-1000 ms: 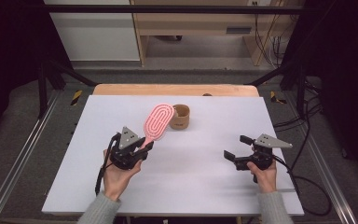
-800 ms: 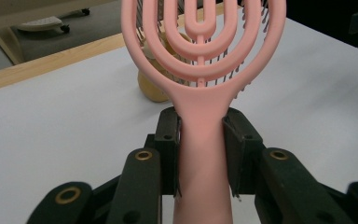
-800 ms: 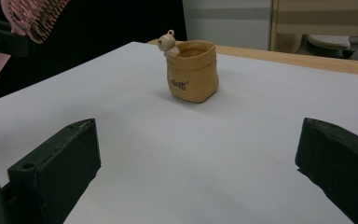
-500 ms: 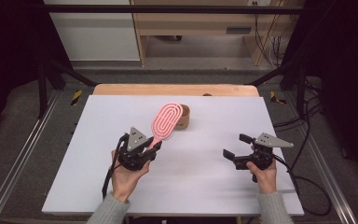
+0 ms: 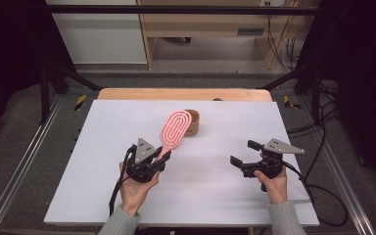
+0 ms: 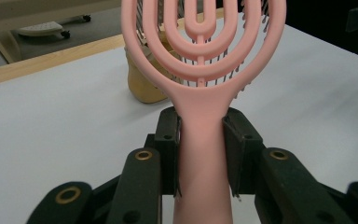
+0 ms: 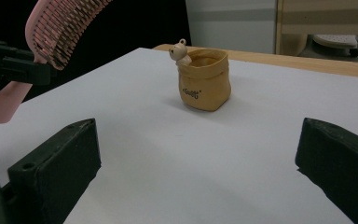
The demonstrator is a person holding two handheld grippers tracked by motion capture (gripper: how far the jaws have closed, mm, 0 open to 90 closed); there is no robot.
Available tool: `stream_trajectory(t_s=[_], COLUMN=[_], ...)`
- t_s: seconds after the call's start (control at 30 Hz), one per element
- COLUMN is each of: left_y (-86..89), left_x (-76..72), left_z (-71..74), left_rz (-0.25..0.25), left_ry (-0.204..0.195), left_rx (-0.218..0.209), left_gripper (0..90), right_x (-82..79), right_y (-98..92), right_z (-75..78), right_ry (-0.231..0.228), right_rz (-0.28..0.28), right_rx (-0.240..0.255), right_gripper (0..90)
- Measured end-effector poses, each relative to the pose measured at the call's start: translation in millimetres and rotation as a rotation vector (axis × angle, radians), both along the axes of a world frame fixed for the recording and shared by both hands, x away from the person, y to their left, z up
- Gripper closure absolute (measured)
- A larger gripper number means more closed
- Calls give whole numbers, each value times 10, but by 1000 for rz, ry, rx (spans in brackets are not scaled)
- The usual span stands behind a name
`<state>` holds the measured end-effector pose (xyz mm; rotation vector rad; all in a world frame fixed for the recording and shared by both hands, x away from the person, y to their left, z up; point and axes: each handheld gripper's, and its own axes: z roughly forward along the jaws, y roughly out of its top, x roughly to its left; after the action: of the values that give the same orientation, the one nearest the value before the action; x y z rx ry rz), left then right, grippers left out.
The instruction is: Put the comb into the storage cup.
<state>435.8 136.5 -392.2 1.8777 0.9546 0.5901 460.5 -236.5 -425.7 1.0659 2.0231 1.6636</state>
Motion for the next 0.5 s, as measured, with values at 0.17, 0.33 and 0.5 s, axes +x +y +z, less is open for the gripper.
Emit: stream_trajectory(t_s=[0.17,0.33,0.5], left_y=[-36,-99,-151], left_x=[14,50,72], left_z=[-86,-162,-212], left_rz=[8,6,4], left_ry=[-1,4,6], left_rx=[7,2,-7], left_gripper=[694,694,694], right_x=[0,1,0], right_y=[46,108,160], right_z=[6,16,27], right_ry=[5,17,22], right_rz=[-4,-15,-19], right_rx=[7,25,35], right_gripper=[4,4,4])
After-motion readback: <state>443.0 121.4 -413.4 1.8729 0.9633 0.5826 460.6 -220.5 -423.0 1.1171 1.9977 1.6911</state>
